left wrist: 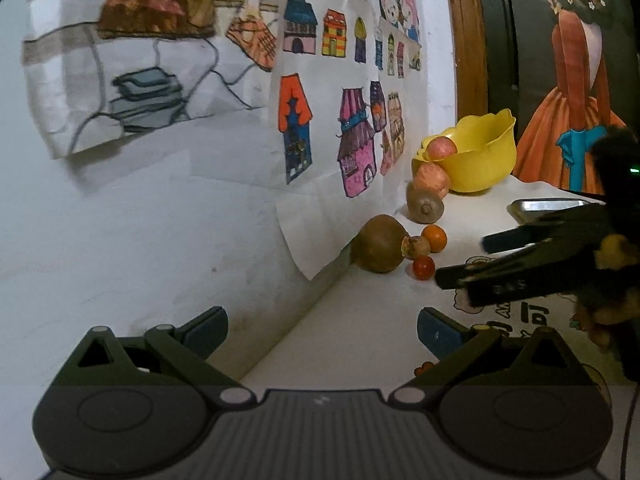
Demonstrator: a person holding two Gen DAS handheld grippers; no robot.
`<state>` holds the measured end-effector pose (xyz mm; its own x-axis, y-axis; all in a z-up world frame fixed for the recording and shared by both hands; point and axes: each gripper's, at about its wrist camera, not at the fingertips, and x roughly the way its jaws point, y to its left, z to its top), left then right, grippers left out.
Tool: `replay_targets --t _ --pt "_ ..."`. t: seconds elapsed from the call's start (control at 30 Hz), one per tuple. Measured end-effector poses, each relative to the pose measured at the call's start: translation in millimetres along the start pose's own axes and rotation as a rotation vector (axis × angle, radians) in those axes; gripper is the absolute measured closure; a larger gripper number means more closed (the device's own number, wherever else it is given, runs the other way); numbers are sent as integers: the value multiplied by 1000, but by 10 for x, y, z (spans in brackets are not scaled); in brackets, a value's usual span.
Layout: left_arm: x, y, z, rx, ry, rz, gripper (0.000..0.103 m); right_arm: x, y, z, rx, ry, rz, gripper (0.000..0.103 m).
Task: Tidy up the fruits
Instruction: 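Move both open tools back toward the row of fruit by the wall, then close the right tool on a small red tomato while the left tool grasps the large kiwi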
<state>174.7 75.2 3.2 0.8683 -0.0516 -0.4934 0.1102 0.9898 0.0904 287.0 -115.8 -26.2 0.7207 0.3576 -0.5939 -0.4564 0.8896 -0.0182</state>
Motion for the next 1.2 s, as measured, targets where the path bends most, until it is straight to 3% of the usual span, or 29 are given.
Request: replay_targets --t 0.3,0.47,0.67,1.0,1.2 --pt "240 -82 83 27 20 -13 0 389 -35 35 4 39 60 54" --pt "309 -114 117 30 32 -20 0 403 -61 57 3 32 84 75" --pt "397 -176 184 19 27 -32 0 237 -151 -3 37 26 87 75" --pt "782 -409 311 15 48 -99 3 -581 -414 -241 97 -54 46 75" --pt "1088 -568 400 11 63 -70 8 -798 -525 -314 124 -83 43 75"
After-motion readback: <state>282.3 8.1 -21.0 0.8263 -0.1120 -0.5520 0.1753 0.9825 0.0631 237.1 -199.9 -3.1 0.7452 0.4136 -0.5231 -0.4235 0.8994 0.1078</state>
